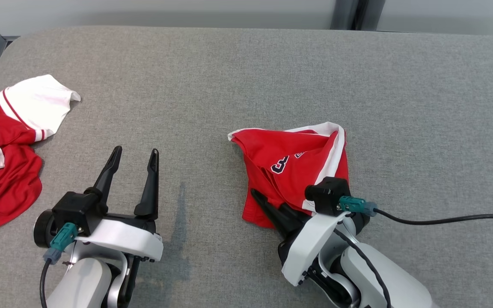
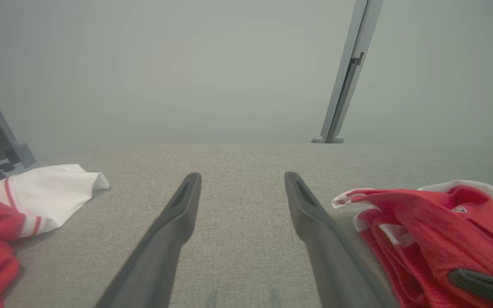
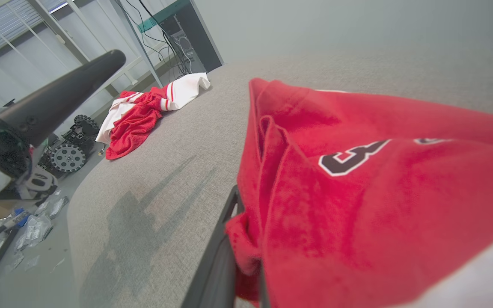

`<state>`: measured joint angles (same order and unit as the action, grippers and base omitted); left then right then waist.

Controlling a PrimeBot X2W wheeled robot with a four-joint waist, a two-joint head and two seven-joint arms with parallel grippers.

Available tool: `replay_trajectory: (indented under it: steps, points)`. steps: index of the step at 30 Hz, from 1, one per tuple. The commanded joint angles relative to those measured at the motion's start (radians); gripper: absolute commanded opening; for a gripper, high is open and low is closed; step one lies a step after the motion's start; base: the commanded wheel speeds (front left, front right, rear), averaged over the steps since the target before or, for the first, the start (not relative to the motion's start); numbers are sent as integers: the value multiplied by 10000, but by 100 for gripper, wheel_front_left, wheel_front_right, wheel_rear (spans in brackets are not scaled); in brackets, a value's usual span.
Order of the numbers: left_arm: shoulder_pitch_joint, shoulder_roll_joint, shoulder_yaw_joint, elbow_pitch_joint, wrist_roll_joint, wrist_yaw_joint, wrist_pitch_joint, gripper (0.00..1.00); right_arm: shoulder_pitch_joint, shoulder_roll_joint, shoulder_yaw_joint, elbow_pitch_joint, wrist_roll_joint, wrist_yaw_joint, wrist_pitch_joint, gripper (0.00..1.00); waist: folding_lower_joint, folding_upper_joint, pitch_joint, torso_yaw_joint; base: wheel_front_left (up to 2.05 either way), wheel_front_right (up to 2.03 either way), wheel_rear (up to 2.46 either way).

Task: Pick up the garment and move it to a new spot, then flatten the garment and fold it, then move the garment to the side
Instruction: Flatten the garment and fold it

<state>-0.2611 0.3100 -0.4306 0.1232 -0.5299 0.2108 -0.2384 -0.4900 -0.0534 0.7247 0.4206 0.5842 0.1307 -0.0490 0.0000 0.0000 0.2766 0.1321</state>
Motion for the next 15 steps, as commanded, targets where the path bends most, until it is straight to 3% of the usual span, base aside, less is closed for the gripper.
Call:
replay_trajectory:
  steps: [1,3,4,5,6,7,10,15]
  points:
    - [-102,28,27,30,-37,-43,-48,100,-147,-20,45,79,75,1,-110,0,0,0,3,2,0,0,0]
    - [-97,8,18,61,-54,-49,-67,100,-284,-15,165,297,197,1,-185,0,0,0,5,-2,0,0,0]
    - [-92,-8,10,80,-64,-58,-65,100,-346,-19,203,377,247,1,-277,5,0,0,-6,0,0,0,0]
    - [-90,-26,4,92,-77,-66,-70,100,-405,-19,256,444,290,1,-332,42,0,0,-11,4,0,0,0]
    - [-94,-43,-2,111,-90,-76,-82,100,-447,-14,349,495,380,1,-379,67,0,0,-21,9,0,0,0]
    - [-99,-55,-9,126,-95,-74,-93,100,-484,-10,430,514,465,1,-462,100,0,0,-33,14,0,0,0]
    - [-114,-67,18,150,-79,-83,-102,100,-628,-51,846,225,628,1,-640,100,0,0,-68,2,0,0,0]
    - [-49,-49,91,177,-100,-9,-148,100,-814,-776,1797,-783,519,1,-995,100,0,0,-156,-110,0,0,0]
